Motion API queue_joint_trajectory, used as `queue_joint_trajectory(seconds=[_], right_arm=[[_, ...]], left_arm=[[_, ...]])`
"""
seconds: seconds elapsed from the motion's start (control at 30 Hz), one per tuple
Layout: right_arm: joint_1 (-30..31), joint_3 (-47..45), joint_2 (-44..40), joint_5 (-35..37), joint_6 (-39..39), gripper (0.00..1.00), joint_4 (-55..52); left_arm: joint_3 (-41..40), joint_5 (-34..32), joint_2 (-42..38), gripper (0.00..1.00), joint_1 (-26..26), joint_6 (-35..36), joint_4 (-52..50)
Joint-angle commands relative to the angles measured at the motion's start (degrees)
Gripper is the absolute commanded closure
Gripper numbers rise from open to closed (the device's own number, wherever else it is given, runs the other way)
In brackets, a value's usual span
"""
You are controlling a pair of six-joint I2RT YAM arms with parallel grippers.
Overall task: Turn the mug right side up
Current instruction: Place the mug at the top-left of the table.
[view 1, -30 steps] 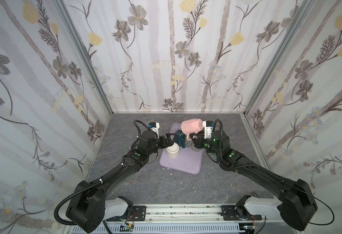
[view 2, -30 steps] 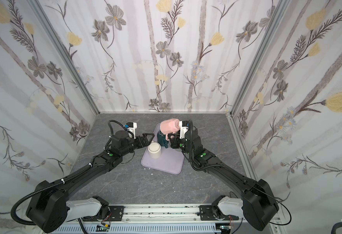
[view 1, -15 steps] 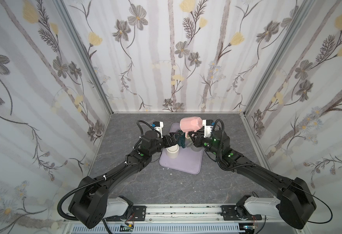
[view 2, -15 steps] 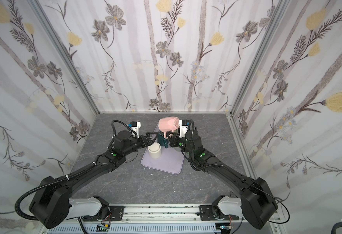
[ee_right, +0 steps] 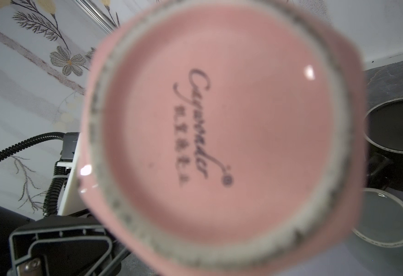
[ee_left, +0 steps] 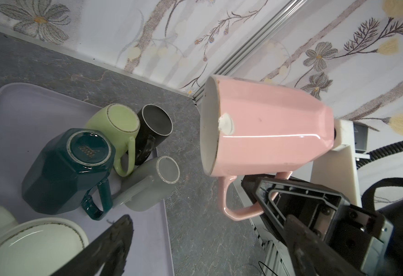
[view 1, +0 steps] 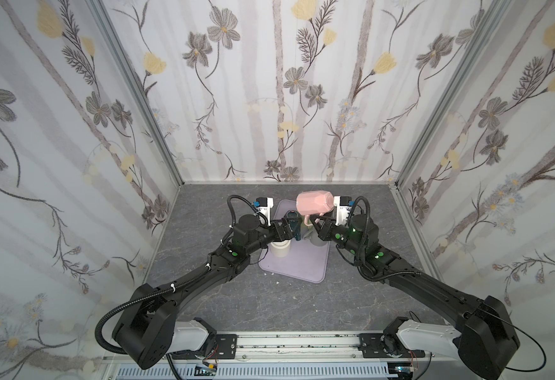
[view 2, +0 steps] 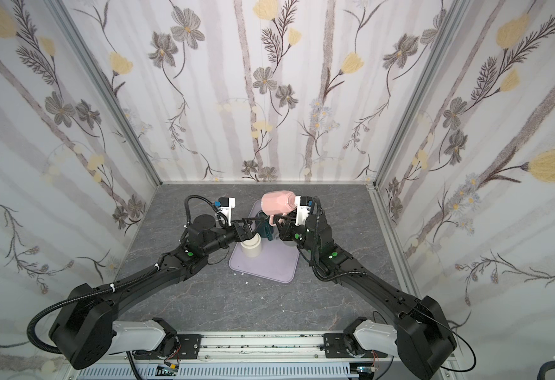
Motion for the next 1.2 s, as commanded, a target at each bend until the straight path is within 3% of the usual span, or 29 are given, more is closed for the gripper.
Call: queue_joint_trajectory(seconds=[0.0, 1.17], right_arm=[[-0.10, -0.30, -1.23, -0.60, -0.37, 1.00, 8.43], [-0.35, -7.25, -8.21, -1.39, 0.90, 1.00, 14.31]], left_arm=[[0.86, 0.70, 0.45, 0.00, -0.59, 0.59, 3.39], [2.40, 4.35, 4.35, 0.04, -4.36, 0.45, 9.07]])
